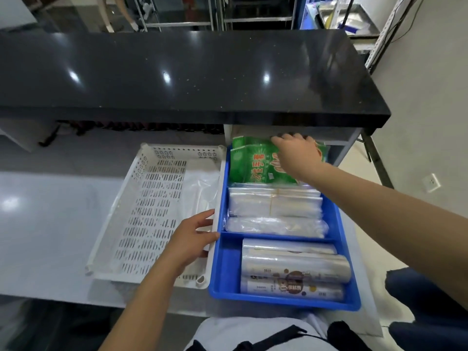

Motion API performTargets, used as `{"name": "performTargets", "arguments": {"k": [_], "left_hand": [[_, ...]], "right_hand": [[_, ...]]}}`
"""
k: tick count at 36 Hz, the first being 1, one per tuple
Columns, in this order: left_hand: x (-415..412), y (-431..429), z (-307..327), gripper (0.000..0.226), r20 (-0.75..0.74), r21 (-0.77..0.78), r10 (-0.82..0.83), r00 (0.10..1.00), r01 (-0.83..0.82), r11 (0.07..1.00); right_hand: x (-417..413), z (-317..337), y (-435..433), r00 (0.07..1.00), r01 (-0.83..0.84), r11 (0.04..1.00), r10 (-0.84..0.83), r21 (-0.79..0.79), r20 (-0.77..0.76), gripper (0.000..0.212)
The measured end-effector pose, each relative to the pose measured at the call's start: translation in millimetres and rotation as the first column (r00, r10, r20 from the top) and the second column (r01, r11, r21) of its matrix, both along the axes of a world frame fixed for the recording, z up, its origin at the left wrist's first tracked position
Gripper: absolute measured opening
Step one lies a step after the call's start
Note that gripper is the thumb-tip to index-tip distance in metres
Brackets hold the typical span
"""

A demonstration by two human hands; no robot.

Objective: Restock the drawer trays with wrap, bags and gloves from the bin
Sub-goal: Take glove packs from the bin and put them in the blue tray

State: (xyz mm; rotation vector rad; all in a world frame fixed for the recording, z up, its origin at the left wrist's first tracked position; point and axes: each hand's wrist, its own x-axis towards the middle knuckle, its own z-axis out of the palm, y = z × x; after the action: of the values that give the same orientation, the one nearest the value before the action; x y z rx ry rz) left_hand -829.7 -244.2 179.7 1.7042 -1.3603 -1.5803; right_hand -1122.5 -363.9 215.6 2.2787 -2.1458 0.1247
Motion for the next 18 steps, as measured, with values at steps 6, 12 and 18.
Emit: {"name": "performTargets", "arguments": {"k": [6,12,18], "left_hand": [[-0.7,1.7,-0.9,0.057,0.010,-0.001,0.016,1.000,-0.016,1.000],[-2.0,6.4,-1.5,0.056,0.044,-0.025,0.032,0.999,-0.030,0.999],[-7.3,14.6,-2.1,0.052,0.093,-0.072,0.076,0.993,-0.070,0.995]], "right_hand": [[0.3,-36.2,19.9,0.997,0.026,0.986,-0.037,0.163,0.066,0.061],[-4.8,-47.5,24.7,0.994,-0.005,0.987,-0.013,0.162,0.112,0.066],[-0.3,-37.7,27.7,0.988,0.012,0.984,-0.039,0.178,0.152,0.069]]}}
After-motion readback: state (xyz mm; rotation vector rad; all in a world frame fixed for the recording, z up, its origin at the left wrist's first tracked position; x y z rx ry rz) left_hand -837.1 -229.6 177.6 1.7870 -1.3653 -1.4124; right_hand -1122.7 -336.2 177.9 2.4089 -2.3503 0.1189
